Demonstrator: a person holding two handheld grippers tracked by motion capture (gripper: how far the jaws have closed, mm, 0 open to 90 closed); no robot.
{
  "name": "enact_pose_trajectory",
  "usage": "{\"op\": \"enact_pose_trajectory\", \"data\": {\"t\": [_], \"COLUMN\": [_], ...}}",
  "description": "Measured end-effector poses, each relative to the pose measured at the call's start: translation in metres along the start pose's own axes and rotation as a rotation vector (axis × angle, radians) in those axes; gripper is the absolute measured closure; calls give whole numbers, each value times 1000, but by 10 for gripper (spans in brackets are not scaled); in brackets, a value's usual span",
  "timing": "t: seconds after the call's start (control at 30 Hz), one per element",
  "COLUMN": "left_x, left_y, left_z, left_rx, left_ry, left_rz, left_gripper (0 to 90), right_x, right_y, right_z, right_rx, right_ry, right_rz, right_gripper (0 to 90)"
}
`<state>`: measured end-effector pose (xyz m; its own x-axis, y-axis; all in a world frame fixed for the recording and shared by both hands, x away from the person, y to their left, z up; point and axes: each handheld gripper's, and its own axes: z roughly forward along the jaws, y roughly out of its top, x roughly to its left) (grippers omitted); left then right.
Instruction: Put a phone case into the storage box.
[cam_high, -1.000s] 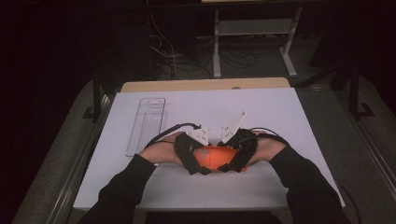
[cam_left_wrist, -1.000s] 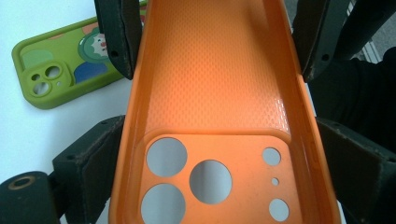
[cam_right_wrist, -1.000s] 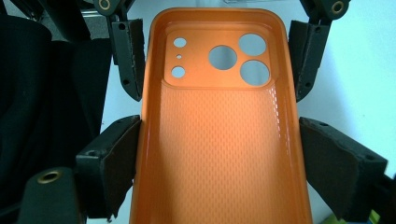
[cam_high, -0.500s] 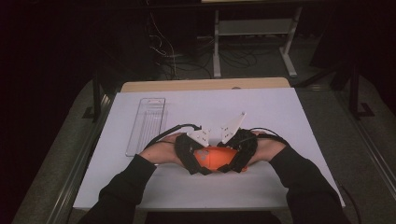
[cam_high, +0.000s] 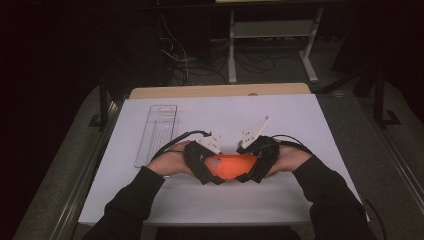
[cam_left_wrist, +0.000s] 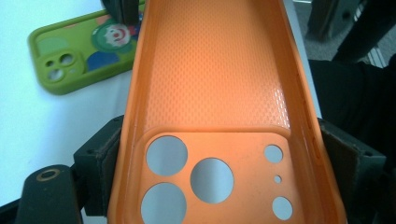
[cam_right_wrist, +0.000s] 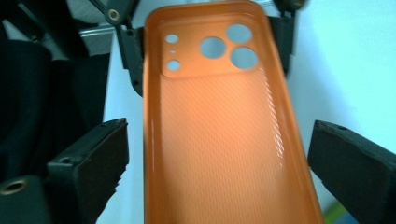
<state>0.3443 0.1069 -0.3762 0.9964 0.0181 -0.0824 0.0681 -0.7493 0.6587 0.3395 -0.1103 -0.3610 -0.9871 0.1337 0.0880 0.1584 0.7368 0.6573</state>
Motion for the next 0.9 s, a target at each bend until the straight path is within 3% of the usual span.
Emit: {"op": "enact_pose_trajectory", "data": {"t": [0.07, 0.13, 0.27, 0.33, 0.6, 0.73, 0.9], "left_x": [1, 1, -1, -2, -3, 0, 4], "left_y": [-2, -3, -7, -9, -16, -18, -22], "left_z": [-1, -2, -3, -4, -9, -10, -11], "left_rx": [-4, -9, -2, 9, 17, 23, 15], "left_ry": [18, 38, 40, 52, 116, 161, 205], "left_rz": [-26, -53, -84, -70, -123, -176, -238], "left_gripper": [155, 155, 155, 155, 155, 155, 156], "right_x": [-1, -5, -5, -4, -6, -8, -9], "right_y": [-2, -5, -11, -13, -23, -29, -36], "right_z": [-5, -9, -17, -20, -27, -26, -20], "right_rx": [-17, -48, -67, -77, -100, -119, -124], "right_ry": [-18, -48, -89, -107, -189, -250, -268], "right_rz": [17, 3, 44, 84, 177, 268, 324], "right_gripper": [43, 43, 42, 40, 35, 51, 29]}}
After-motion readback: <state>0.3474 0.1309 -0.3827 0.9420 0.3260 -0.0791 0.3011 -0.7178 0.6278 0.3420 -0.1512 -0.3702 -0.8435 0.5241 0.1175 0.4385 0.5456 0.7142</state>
